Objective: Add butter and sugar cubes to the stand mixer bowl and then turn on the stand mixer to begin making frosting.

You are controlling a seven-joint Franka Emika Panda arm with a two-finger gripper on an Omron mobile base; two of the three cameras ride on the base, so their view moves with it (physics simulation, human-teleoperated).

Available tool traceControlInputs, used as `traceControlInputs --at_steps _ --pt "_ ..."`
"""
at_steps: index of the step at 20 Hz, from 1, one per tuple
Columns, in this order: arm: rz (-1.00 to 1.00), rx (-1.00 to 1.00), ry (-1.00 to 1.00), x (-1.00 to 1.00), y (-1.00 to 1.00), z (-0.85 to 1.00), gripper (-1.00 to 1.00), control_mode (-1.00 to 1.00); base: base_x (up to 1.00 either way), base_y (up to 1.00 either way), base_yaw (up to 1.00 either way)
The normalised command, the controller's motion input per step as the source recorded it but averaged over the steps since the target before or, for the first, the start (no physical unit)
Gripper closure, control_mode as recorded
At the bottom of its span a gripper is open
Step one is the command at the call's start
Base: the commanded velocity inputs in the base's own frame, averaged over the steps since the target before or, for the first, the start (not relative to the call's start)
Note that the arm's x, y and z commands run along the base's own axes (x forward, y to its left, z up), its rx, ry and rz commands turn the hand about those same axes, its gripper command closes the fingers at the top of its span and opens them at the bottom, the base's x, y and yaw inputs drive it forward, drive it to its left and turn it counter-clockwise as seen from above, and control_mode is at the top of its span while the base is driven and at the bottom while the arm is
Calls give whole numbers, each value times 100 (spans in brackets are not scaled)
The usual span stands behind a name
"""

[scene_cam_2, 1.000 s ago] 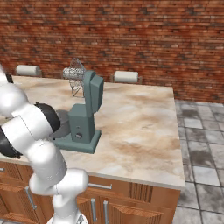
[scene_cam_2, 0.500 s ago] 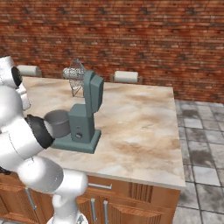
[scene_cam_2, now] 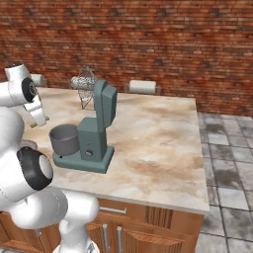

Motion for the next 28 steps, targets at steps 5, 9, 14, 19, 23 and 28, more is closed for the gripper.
traceControlInputs --at_steps 5,9,14,19,23,28 --pt "-13 0 -1 36 -36 0 100 -100 0 0 0" --pt "-13 0 0 44 -24 0 100 -100 0 0 0" --pt "-12 0 0 22 -19 -1 100 -100 0 0 0" --pt "-12 0 0 0 -21 -18 100 -100 0 0 0" --pt "-12 -1 2 0 -22 -36 100 -100 0 0 0" --pt "-9 0 3 0 -5 -37 100 -100 0 0 0"
